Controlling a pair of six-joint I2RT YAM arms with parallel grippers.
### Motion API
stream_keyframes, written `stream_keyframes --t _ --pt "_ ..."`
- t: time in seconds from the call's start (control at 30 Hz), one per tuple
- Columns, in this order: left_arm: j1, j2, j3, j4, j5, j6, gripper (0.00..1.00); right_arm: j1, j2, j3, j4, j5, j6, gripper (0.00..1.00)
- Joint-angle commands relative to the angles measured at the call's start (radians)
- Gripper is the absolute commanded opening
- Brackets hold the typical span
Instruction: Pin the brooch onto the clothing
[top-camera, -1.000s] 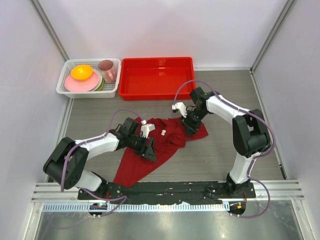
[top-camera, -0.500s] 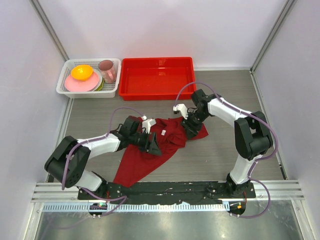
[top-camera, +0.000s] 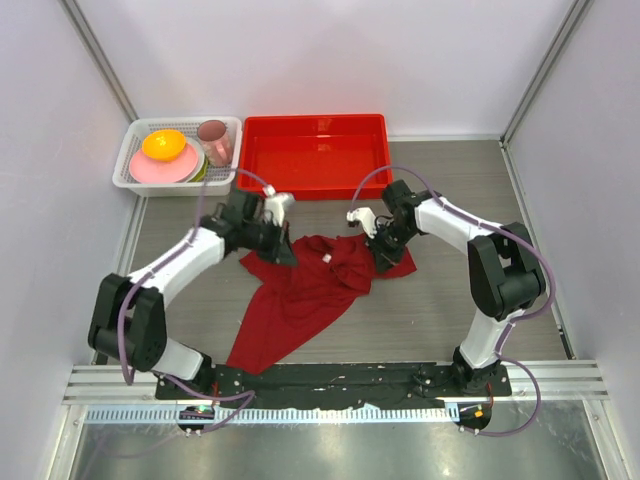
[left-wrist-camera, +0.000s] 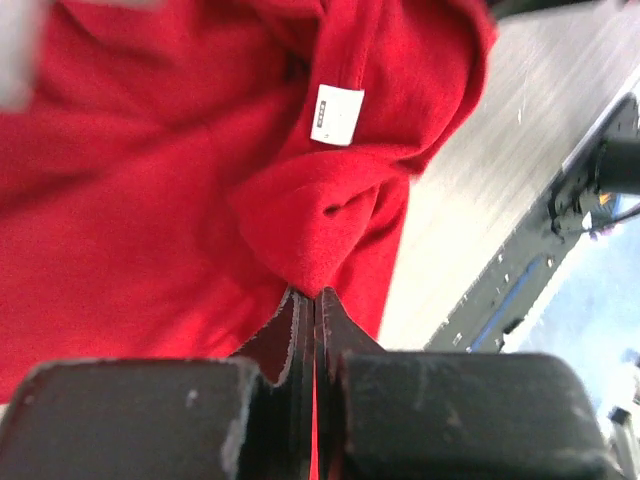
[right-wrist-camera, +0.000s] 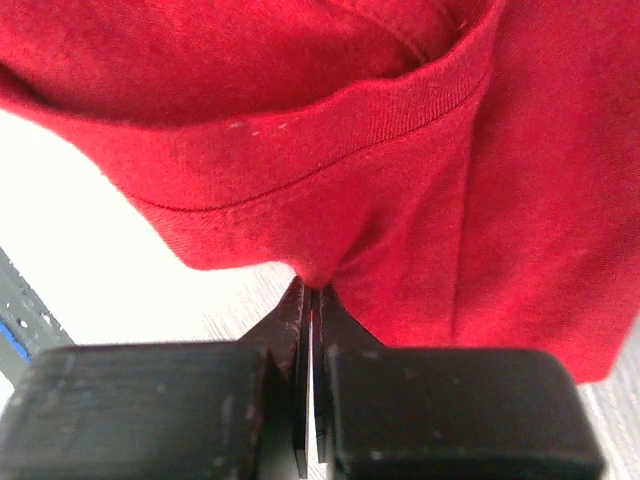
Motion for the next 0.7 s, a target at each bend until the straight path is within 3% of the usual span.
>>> stream_keyframes --t 0.0,0.1,0.2,0.23,0.3,0.43,0.47,0.5,0.53,0.57,0.67 --pt "0.1 -0.06 0.269 -0.32 0.039 0.332 0.0 -0.016 -0.058 0.116 0.038 0.044 0.058 0.01" --pt "0.1 -0.069 0.4 -0.415 0.055 0.467 0.0 -0.044 -0.105 0.197 0.036 0.053 0.078 0.01" --pt "0.1 -0.099 0.506 -0.568 0.098 0.712 0.0 -0.075 -0.165 0.227 -0.002 -0.006 0.036 0.01" --pt "0.1 -0.126 0.515 -0.633 0.137 0.894 0.0 -0.063 -0.223 0.216 -0.048 -0.031 0.007 0.01" --pt "0.1 -0.161 0.48 -0.801 0.139 1.039 0.0 -0.017 -0.292 0.111 -0.07 -0.036 -0.057 0.01" --pt "0.101 -0.282 0.249 -0.928 0.051 1.3 0.0 0.224 -0.466 -0.143 -0.113 0.041 -0.14 0.01" --pt "0.103 -0.327 0.156 -0.925 0.005 1.335 0.0 0.3 -0.495 -0.195 -0.123 0.05 -0.139 0.05" --pt "0.101 -0.345 0.117 -0.887 -0.018 1.336 0.0 0.316 -0.498 -0.206 -0.134 0.058 -0.136 0.16" --pt "0.103 -0.361 0.081 -0.864 -0.044 1.337 0.0 0.316 -0.498 -0.207 -0.157 0.058 -0.131 0.51" --pt "0.101 -0.385 0.048 -0.844 -0.081 1.34 0.0 0.312 -0.491 -0.197 -0.159 0.076 -0.125 0.62" --pt "0.1 -0.411 -0.028 -0.745 -0.118 1.305 0.0 0.251 -0.461 -0.137 -0.16 0.07 -0.137 0.7"
